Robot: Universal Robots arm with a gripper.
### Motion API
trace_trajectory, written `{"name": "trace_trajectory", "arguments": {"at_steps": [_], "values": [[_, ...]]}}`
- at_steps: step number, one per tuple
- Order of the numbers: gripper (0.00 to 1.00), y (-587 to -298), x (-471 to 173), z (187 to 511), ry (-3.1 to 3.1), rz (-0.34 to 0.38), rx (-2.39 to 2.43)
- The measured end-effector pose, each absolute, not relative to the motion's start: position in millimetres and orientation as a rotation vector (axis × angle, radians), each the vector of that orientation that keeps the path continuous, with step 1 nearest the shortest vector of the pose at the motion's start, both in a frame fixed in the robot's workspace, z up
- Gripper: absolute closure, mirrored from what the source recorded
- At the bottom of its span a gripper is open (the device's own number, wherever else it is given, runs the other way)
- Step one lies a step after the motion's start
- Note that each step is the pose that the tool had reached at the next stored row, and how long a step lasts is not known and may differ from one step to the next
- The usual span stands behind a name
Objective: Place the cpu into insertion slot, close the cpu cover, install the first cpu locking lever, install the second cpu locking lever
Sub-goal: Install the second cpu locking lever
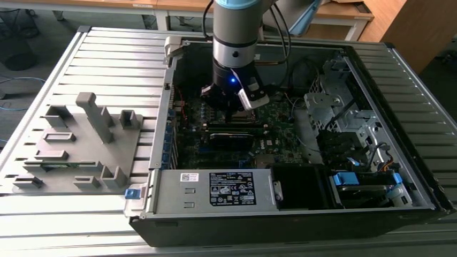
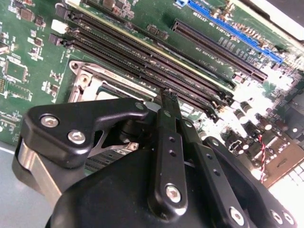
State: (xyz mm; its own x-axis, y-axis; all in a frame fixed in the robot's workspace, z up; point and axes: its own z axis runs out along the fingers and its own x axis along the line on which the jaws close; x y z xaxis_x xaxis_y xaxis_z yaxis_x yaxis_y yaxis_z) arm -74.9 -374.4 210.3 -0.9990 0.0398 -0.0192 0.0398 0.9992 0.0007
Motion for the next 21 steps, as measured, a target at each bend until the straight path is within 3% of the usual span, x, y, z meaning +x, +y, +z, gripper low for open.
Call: {"name": "trace_trajectory", "arguments": {"at_steps": [21], "values": [[0.89, -387, -79, 207, 3.119, 0.134, 0.063]]}}
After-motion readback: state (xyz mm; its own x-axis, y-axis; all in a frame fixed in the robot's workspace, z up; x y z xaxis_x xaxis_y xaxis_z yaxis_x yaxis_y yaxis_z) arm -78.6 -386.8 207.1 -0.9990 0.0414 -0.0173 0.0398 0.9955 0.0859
